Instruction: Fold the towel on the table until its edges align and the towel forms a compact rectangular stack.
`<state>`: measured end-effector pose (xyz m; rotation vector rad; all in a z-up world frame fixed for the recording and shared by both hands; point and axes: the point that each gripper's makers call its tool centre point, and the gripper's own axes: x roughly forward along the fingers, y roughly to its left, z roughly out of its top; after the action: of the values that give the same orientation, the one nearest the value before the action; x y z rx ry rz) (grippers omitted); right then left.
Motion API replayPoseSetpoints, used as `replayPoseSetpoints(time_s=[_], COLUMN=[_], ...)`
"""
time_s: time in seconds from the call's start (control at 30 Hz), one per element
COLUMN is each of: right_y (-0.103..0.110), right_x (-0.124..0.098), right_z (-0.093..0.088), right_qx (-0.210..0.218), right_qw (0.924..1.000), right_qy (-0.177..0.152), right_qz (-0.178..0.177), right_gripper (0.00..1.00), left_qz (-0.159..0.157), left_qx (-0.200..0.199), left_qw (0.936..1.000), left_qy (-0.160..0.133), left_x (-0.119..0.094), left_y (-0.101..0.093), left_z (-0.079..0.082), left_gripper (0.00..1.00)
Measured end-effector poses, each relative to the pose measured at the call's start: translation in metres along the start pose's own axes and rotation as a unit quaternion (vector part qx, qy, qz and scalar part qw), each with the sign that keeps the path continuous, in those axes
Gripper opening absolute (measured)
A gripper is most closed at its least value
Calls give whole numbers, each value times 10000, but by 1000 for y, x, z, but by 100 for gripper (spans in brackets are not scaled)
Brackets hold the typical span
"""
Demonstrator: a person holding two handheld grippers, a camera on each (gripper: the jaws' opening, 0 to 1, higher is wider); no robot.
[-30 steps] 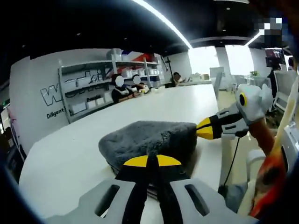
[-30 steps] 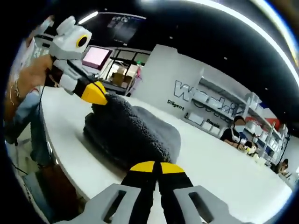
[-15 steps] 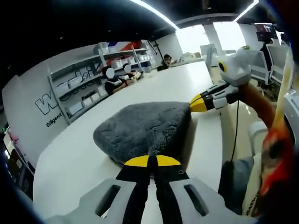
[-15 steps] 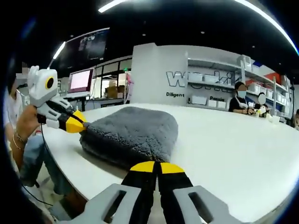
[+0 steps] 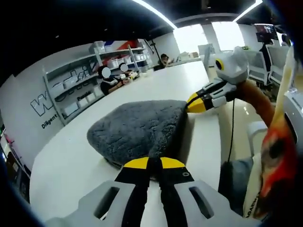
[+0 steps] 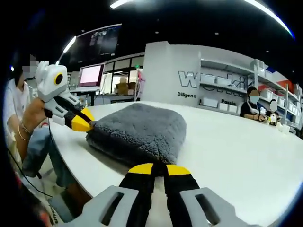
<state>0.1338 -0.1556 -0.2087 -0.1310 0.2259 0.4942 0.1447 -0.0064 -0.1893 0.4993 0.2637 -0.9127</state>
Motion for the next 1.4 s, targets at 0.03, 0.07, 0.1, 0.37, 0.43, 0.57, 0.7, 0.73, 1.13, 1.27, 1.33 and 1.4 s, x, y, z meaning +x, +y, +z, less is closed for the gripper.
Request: replayPoseSetpoints(time_s=[0.03,0.07,0.1,0.37,0.43,0.57,0.7,0.73,1.13,1.27,1.33,1.4], right_y=[5,10,12,14,17,6,1,0,-15,-13,-13,-13], right_x=[-1,-3,-6,-24,-20,-2,23,31,74,82,86,89], right_z=[2,3,5,42,59,82,86,85,65,55,50,45], right_qx=[29,82,84,-71,-334,-412,-320,-212,-848,-992,-972,-990], right_qw=[9998,9994,9989,9907,9834,9748,9650,9613,9446,9364,9344,9328], right_qy=[-34,-20,-17,-513,-847,-1149,-929,-779,140,379,473,533], right_qz=[186,346,468,1255,1571,1870,2433,2634,3168,3345,3393,3425], right_gripper=[19,23,25,34,53,76,78,82,97,99,99,99], left_qz=[-50,-155,-267,-409,-350,-860,-987,-980,-1152,-1225,-1238,-1195], left_qx=[-55,-136,-205,-1291,-1281,-1333,-1222,-1128,-956,-870,-886,-859], left_qw=[10000,9997,9993,9771,9760,9701,9697,9718,9792,9804,9802,9826], left_qy=[-43,-91,-135,-1641,-1728,-1838,-1869,-1826,-1366,-1275,-1267,-1132], left_x=[-2,-5,-8,-33,-29,-13,4,8,41,46,48,52], left_y=[-1,-4,-7,19,31,29,38,41,69,71,73,76], left_z=[1,2,2,44,45,50,54,54,38,32,28,20], left_gripper=[16,19,22,23,27,42,58,62,81,84,85,86])
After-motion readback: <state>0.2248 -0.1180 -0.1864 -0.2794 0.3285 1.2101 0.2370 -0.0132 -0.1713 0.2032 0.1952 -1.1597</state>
